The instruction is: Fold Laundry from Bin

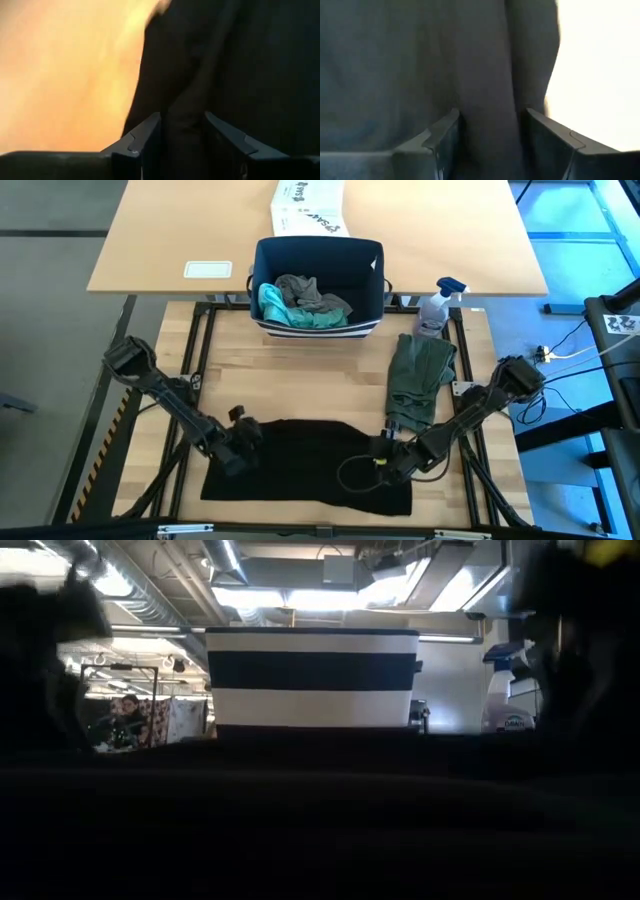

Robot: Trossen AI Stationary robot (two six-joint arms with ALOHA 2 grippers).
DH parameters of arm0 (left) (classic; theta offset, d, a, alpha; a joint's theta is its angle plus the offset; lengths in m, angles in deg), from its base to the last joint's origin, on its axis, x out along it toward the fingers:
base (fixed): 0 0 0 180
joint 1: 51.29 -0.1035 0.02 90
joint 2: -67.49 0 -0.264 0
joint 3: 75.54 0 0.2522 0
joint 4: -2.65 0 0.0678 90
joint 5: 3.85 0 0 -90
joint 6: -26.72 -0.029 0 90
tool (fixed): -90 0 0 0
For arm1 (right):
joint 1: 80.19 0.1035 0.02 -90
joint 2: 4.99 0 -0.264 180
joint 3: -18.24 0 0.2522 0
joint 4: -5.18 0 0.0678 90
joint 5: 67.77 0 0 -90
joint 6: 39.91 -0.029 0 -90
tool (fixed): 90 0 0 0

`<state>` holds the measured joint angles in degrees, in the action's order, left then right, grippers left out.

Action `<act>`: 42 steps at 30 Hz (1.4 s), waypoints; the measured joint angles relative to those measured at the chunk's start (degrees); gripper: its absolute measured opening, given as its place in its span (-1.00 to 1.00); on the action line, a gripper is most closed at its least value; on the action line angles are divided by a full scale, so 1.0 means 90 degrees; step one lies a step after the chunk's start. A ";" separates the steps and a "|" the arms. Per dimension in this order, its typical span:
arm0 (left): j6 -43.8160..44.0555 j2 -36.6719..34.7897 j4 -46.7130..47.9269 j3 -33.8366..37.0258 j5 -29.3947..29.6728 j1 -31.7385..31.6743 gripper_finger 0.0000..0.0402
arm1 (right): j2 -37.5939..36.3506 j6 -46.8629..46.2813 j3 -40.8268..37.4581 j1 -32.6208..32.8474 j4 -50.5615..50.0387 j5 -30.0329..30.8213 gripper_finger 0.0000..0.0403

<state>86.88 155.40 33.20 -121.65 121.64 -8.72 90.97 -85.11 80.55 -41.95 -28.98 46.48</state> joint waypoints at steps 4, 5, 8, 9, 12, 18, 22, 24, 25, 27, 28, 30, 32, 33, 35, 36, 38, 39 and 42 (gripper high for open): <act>0.0868 0.0003 -0.0188 0.0370 -0.0115 0.0126 -0.30 | -0.0033 -0.0622 -0.0764 -0.0002 0.0950 -0.0098 0.07; 0.0968 0.0003 -0.0179 0.0391 -0.0044 0.0163 -0.30 | -0.0036 -0.0640 -0.0841 -0.0002 0.1039 -0.0096 0.07; 0.0887 -0.0059 -0.0007 0.0344 0.0074 0.0243 -0.30 | -0.0075 -0.0494 -0.0775 -0.0016 0.0969 -0.0107 0.07; 0.0749 -0.0101 0.0074 0.0273 0.0086 0.0242 -0.30 | -0.0134 -0.0336 -0.0704 -0.0017 0.0874 -0.0138 0.07; 0.0156 -0.0283 0.0325 0.0007 0.0181 0.0239 -0.30 | -0.0461 0.0095 -0.0291 -0.0004 0.0380 -0.0189 0.07; -0.0729 -0.0586 0.0326 -0.0323 0.0607 0.0226 -0.30 | -0.1152 0.0169 0.0368 0.0189 -0.0557 -0.0231 0.07; -0.0406 -0.0586 0.0555 -0.0189 0.0587 0.0262 -0.30 | -0.1127 -0.0391 0.0276 0.0497 -0.1297 -0.0302 0.07; -0.0133 -0.0585 0.0652 -0.0020 0.0533 0.0259 -0.30 | -0.0966 -0.0688 0.0014 0.0529 -0.1372 -0.0330 0.07; -0.0006 -0.0585 0.0631 0.0059 0.0483 0.0259 -0.30 | -0.0885 -0.0829 -0.0159 0.0550 -0.1345 -0.0402 0.07; 0.0284 -0.0590 0.0589 0.0245 0.0298 0.0259 -0.30 | -0.0748 -0.1149 -0.0475 0.0576 -0.1258 -0.0611 0.07; 0.0435 -0.0590 0.0585 0.0327 0.0205 0.0261 -0.30 | -0.0691 -0.1291 -0.0589 0.0585 -0.1189 -0.0702 0.07; 0.0661 -0.0608 0.0549 0.0428 0.0103 0.0262 -0.30 | -0.0614 -0.1456 -0.0745 0.0592 -0.1133 -0.0817 0.07; 0.0755 -0.0609 0.0545 0.0454 0.0093 0.0262 -0.30 | -0.0619 -0.1450 -0.0762 0.0586 -0.1168 -0.0865 0.07; 0.0746 -0.0609 0.0553 0.0445 0.0084 0.0261 -0.30 | -0.0619 -0.1392 -0.0716 0.0578 -0.1211 -0.0804 0.07; 0.0597 -0.0609 0.0629 0.0357 0.0030 0.0233 -0.30 | -0.0642 -0.1146 -0.0550 0.0579 -0.1356 -0.0637 0.07; 0.0471 -0.0607 0.0668 0.0277 -0.0023 0.0211 -0.30 | -0.0693 -0.1067 -0.0416 0.0583 -0.1465 -0.0565 0.07; 0.0189 -0.0658 0.0812 0.0046 -0.0138 0.0188 -0.30 | -0.0842 -0.0953 -0.0076 0.0585 -0.1750 -0.0405 0.07; 0.0030 -0.0711 0.0903 -0.0104 -0.0161 0.0164 -0.30 | -0.0922 -0.0937 0.0102 0.0587 -0.1916 -0.0327 0.07; -0.0452 -0.0932 0.1115 -0.0582 -0.0050 0.0094 -0.30 | -0.1112 -0.0896 0.0589 0.0588 -0.2385 -0.0124 0.07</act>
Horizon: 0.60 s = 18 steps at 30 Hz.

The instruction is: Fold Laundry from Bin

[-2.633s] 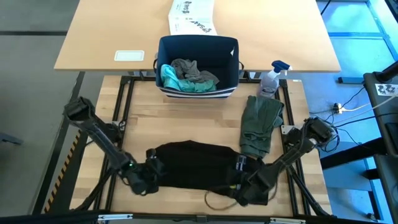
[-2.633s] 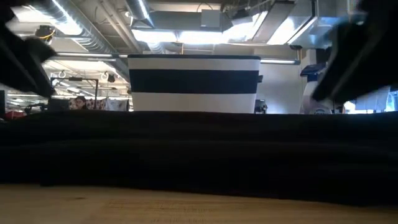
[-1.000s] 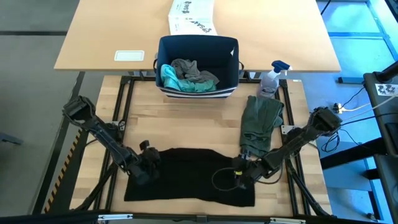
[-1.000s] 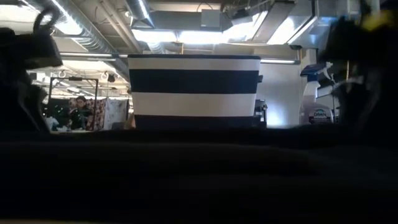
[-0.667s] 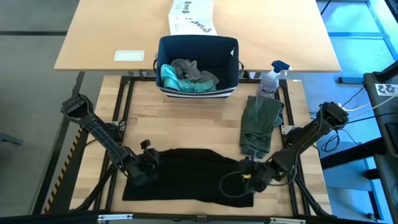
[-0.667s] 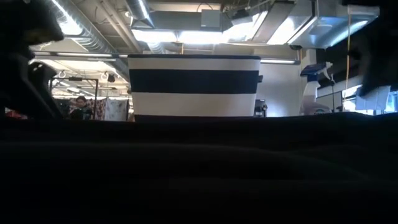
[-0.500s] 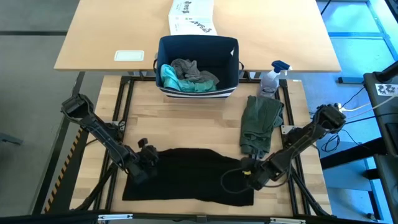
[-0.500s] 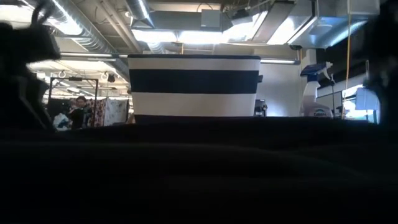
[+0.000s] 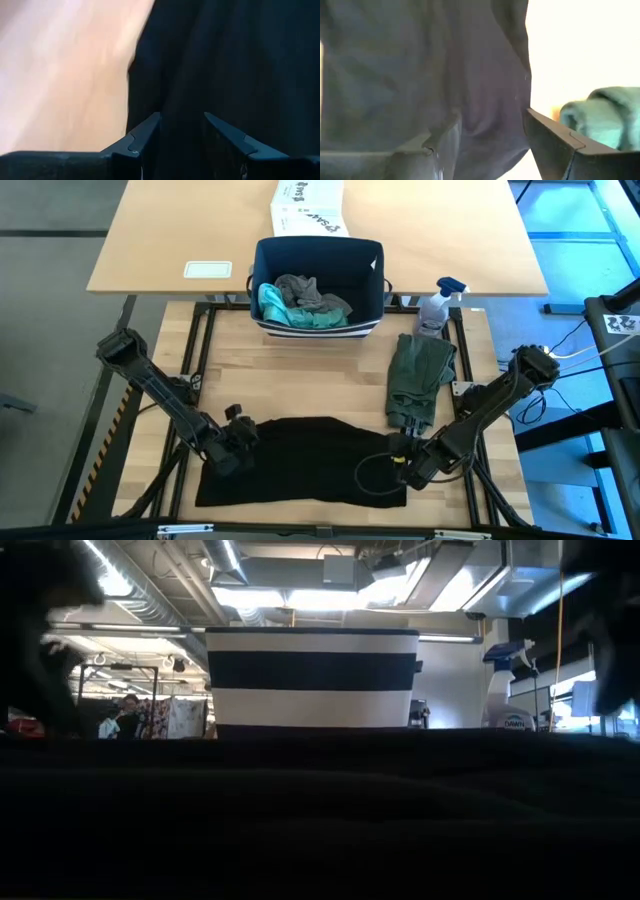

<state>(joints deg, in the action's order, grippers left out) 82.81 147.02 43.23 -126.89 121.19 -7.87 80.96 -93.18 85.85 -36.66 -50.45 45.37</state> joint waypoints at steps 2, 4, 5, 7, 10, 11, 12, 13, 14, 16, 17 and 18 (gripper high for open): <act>-0.0370 -0.0119 0.0042 -0.0290 0.0169 -0.0030 -0.30 | -0.0129 0.0060 0.0239 0.0002 -0.0094 0.0004 0.07; -0.0743 -0.0198 -0.0048 -0.0551 0.0349 -0.0034 -0.30 | -0.0220 0.0069 0.0350 0.0002 -0.0087 -0.0045 0.07; -0.0913 -0.0213 -0.0132 -0.0655 0.0425 -0.0034 -0.30 | -0.0238 0.0037 0.0355 0.0002 -0.0061 -0.0086 0.07; -0.1298 -0.0209 -0.0522 -0.0766 0.0507 -0.0035 -0.30 | -0.0243 -0.0084 0.0353 0.0002 -0.0018 -0.0185 0.07; -0.1943 -0.0129 -0.1601 -0.0697 0.0439 -0.0076 -0.30 | -0.0250 -0.0550 0.0207 0.0054 0.0166 -0.0447 0.07; -0.2129 -0.0066 -0.1931 -0.0662 0.0366 -0.0096 -0.30 | -0.0249 -0.0798 0.0094 0.0095 0.0320 -0.0551 0.07; -0.2270 0.0021 -0.2162 -0.0641 0.0307 -0.0121 -0.30 | -0.0246 -0.0923 -0.0035 0.0139 0.0514 -0.0726 0.07; -0.2350 0.0146 -0.2401 -0.0634 0.0241 -0.0168 -0.30 | -0.0243 -0.1027 -0.0172 0.0192 0.0755 -0.0917 0.07; -0.2441 0.0302 -0.2719 -0.0636 0.0153 -0.0229 -0.30 | -0.0243 -0.1169 -0.0310 0.0249 0.0988 -0.1036 0.07; -0.2593 0.0634 -0.3250 -0.0635 -0.0004 -0.0365 -0.30 | -0.0243 -0.1477 -0.0515 0.0394 0.1268 -0.1141 0.07; -0.2692 0.0819 -0.3613 -0.0634 -0.0134 -0.0443 -0.30 | -0.0243 -0.1575 -0.0571 0.0472 0.1310 -0.1158 0.07; -0.2805 0.1007 -0.3964 -0.0634 -0.0289 -0.0534 -0.30 | -0.0243 -0.1720 -0.0592 0.0557 0.1305 -0.1141 0.07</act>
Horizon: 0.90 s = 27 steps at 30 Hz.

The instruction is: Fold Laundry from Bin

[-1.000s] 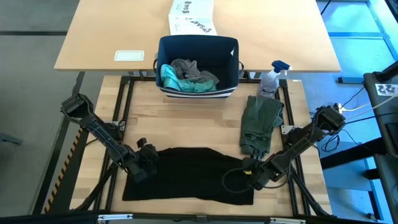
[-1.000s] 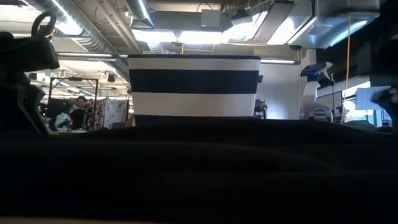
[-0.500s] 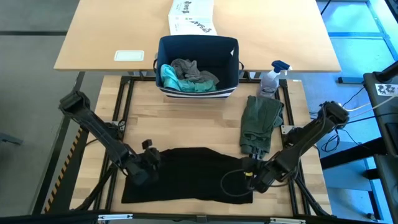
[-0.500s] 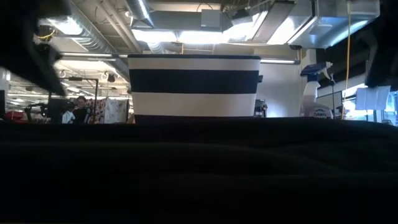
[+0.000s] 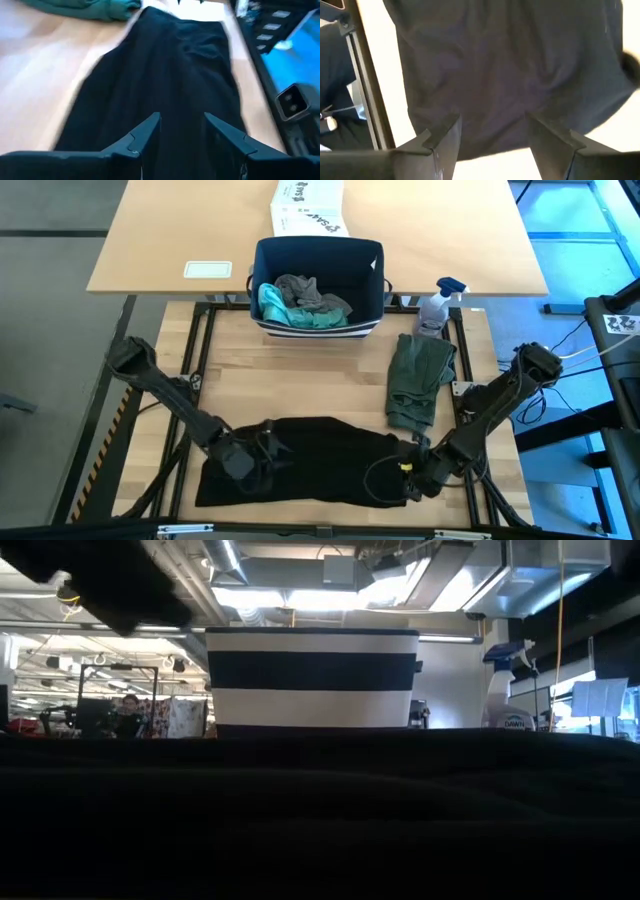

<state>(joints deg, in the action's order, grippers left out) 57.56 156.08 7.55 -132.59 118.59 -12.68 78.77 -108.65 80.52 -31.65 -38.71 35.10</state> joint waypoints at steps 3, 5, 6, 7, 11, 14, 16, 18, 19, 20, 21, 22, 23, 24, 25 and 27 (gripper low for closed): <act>-0.0166 0.0544 -0.0844 -0.0004 -0.0444 -0.0245 -0.30 | -0.0005 -0.0533 -0.0074 0.0324 0.0013 0.0336 0.07; -0.0160 0.0895 -0.1063 -0.0115 -0.0663 -0.0412 -0.30 | -0.0005 -0.0968 -0.0175 0.0540 0.0016 0.0473 0.07; -0.0160 0.1074 -0.1093 -0.0202 -0.0765 -0.0470 -0.30 | -0.0005 -0.1208 -0.0243 0.0635 0.0013 0.0474 0.07; -0.0160 0.1236 -0.1093 -0.0292 -0.0819 -0.0518 -0.30 | -0.0005 -0.1442 -0.0322 0.0719 0.0030 0.0483 0.07; -0.0297 0.1857 -0.1089 -0.0694 -0.1120 -0.0671 -0.30 | -0.0005 -0.2194 -0.0602 0.1037 0.0091 0.0527 0.07; -0.0470 0.2185 -0.1098 -0.0942 -0.1201 -0.0726 -0.30 | -0.0005 -0.2653 -0.0759 0.1149 0.0119 0.0799 0.07; -0.0502 0.2346 -0.1092 -0.1044 -0.1203 -0.0761 -0.30 | -0.0005 -0.2855 -0.0957 0.1149 0.0280 0.0838 0.09; -0.0511 0.2455 -0.1088 -0.1081 -0.1218 -0.0789 -0.30 | -0.0005 -0.2985 -0.1239 0.1078 0.0735 0.0838 0.13; -0.0510 0.2516 -0.1091 -0.1098 -0.1217 -0.0809 -0.30 | -0.0005 -0.3023 -0.1411 0.1039 0.1018 0.0837 0.17; -0.0511 0.2565 -0.1103 -0.1110 -0.1218 -0.0830 -0.30 | -0.0005 -0.3032 -0.1582 0.1009 0.1329 0.0876 0.20; -0.0511 0.2615 -0.1096 -0.1110 -0.1214 -0.0843 -0.30 | -0.0018 -0.3044 -0.1741 0.1010 0.1666 0.0979 0.24; -0.0507 0.2657 -0.1091 -0.1107 -0.1216 -0.0856 -0.30 | -0.0034 -0.3052 -0.1929 0.1017 0.2097 0.1110 0.28; -0.0507 0.2702 -0.1093 -0.1107 -0.1216 -0.0868 -0.30 | -0.0034 -0.3095 -0.2081 0.1017 0.2467 0.1234 0.31; -0.0508 0.2730 -0.1090 -0.1107 -0.1218 -0.0876 -0.30 | -0.0032 -0.3182 -0.2236 0.1026 0.2797 0.1326 0.35; -0.0507 0.2751 -0.1085 -0.1107 -0.1216 -0.0876 -0.30 | -0.0039 -0.3262 -0.2393 0.1026 0.3093 0.1363 0.37; -0.0510 0.2795 -0.1103 -0.1110 -0.1199 -0.0874 -0.30 | -0.0046 -0.3463 -0.2619 0.1028 0.3529 0.1479 0.42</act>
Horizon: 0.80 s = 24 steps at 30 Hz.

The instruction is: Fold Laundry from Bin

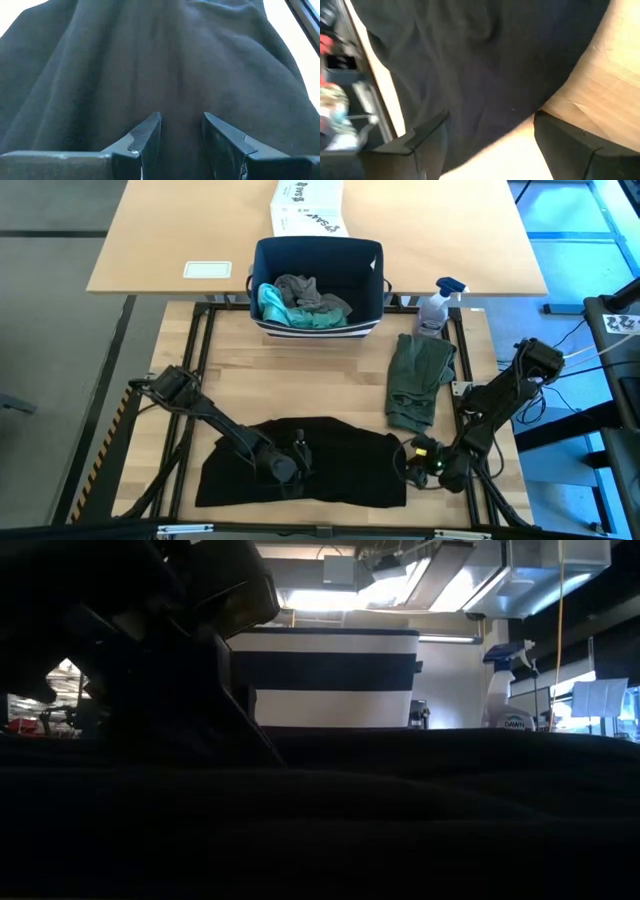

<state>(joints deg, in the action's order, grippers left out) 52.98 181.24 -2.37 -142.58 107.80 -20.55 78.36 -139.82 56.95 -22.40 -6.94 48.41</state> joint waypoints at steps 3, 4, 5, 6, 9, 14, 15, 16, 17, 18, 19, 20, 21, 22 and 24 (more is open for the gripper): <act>0.0000 0.0010 0.0031 0.0002 0.0004 -0.0021 -0.30 | 0.0010 -0.0182 -0.0199 -0.0034 0.0386 0.0245 0.44; 0.0000 0.0008 0.0036 0.0002 0.0005 -0.0033 -0.30 | 0.0015 -0.0188 -0.0236 -0.0082 0.0484 0.0281 0.44; -0.0003 0.0008 0.0042 0.0002 0.0006 -0.0043 -0.30 | 0.0025 -0.0190 -0.0254 -0.0139 0.0537 0.0284 0.44; -0.0023 0.0008 0.0048 0.0002 0.0007 -0.0047 -0.30 | 0.0051 -0.0190 -0.0265 -0.0202 0.0603 0.0284 0.44; -0.0135 0.0008 0.0044 0.0002 0.0005 -0.0066 -0.30 | 0.0240 -0.0182 -0.0264 -0.0353 0.0806 0.0284 0.41; -0.0153 0.0008 0.0038 0.0002 0.0029 -0.0093 -0.30 | 0.0778 -0.0019 -0.0255 -0.0528 0.1595 0.0543 0.33; -0.0154 0.0008 0.0037 0.0002 0.0034 -0.0097 -0.30 | 0.0861 0.0014 -0.0241 -0.0546 0.1742 0.0590 0.31; -0.0155 0.0008 0.0037 0.0002 0.0039 -0.0103 -0.30 | 0.0925 0.0023 -0.0226 -0.0561 0.1906 0.0727 0.29; -0.0155 0.0008 0.0037 0.0002 0.0039 -0.0110 -0.30 | 0.0987 0.0014 -0.0191 -0.0583 0.1970 0.0879 0.27; -0.0155 0.0008 0.0039 0.0002 0.0039 -0.0112 -0.30 | 0.1037 0.0033 -0.0152 -0.0598 0.1967 0.1022 0.25; -0.0158 0.0008 0.0039 0.0002 0.0040 -0.0114 -0.30 | 0.1074 0.0090 -0.0108 -0.0635 0.1937 0.1080 0.23; -0.0178 0.0008 0.0034 0.0002 0.0046 -0.0117 -0.30 | 0.1106 0.0205 -0.0052 -0.0663 0.1899 0.1078 0.20; -0.0211 0.0008 0.0027 0.0002 0.0046 -0.0119 -0.30 | 0.1152 0.0351 0.0019 -0.0721 0.1868 0.1065 0.17; -0.0239 0.0008 0.0022 0.0002 0.0044 -0.0124 -0.30 | 0.1215 0.0551 0.0094 -0.0803 0.1870 0.1042 0.15; -0.0274 0.0008 0.0020 0.0002 0.0046 -0.0126 -0.30 | 0.1357 0.0907 0.0237 -0.0982 0.1917 0.0859 0.09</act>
<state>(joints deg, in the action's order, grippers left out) 50.51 181.31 -2.20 -142.56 108.21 -21.68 90.57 -131.66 59.08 -31.24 10.31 56.14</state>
